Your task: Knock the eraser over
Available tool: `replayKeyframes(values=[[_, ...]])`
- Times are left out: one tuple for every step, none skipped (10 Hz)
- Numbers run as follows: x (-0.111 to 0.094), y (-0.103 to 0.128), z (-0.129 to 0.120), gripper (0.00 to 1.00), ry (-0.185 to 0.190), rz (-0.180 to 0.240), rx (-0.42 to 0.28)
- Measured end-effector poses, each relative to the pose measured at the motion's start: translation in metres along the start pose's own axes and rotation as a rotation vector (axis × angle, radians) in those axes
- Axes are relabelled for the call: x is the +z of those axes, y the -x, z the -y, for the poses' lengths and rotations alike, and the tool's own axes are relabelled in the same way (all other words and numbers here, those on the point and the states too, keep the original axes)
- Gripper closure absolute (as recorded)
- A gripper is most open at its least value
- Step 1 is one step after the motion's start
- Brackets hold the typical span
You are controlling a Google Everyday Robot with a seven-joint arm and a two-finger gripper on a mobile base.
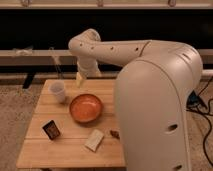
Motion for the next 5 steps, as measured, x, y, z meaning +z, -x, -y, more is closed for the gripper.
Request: replayKeyframes(values=[[0.000,0.000,-0.002,0.20,-0.007,0.006,-0.013],[0.000,0.003,-0.012,0.20,-0.011,0.012,-0.036],[0.000,0.005,-0.028,0.20,-0.003,0.016,-0.058],[-0.002,0.006,-0.056,0.20,0.007,0.019,-0.095],[-0.002,0.003,-0.075,0.20,0.017,0.018,-0.119]])
